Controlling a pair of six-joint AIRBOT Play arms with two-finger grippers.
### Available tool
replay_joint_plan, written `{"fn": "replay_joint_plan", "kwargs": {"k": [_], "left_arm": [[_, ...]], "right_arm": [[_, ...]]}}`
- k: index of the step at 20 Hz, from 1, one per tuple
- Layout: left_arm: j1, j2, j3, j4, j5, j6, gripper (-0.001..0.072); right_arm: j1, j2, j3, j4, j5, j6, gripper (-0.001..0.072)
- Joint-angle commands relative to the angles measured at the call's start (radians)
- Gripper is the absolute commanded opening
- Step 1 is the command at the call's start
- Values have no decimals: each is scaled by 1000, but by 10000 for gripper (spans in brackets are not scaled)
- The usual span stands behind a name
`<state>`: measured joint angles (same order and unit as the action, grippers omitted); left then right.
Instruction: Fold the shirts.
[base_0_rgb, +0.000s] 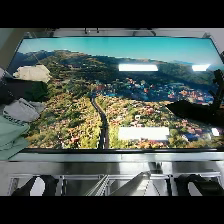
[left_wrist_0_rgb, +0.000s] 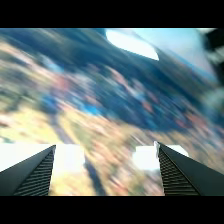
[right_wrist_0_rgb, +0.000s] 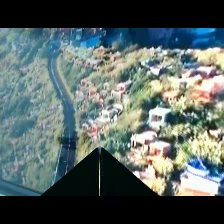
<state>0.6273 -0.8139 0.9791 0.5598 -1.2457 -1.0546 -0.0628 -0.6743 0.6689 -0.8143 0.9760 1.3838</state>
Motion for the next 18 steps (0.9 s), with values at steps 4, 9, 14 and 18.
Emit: {"fn": "replay_joint_plan", "kwargs": {"k": [4,9,14,18], "left_arm": [[183,-482,443,232,155,63,720],[60,-1039,881,316,142,58,720],[-101,-1382,1134,340,245,59,720],[-198,-1392,1014,466,462,74,720]], "right_arm": [[1,1,0,0,0,0,19],[1,1,0,0,0,0,19],[1,1,0,0,-3,0,19],[1,1,0,0,-3,0,19]]}}
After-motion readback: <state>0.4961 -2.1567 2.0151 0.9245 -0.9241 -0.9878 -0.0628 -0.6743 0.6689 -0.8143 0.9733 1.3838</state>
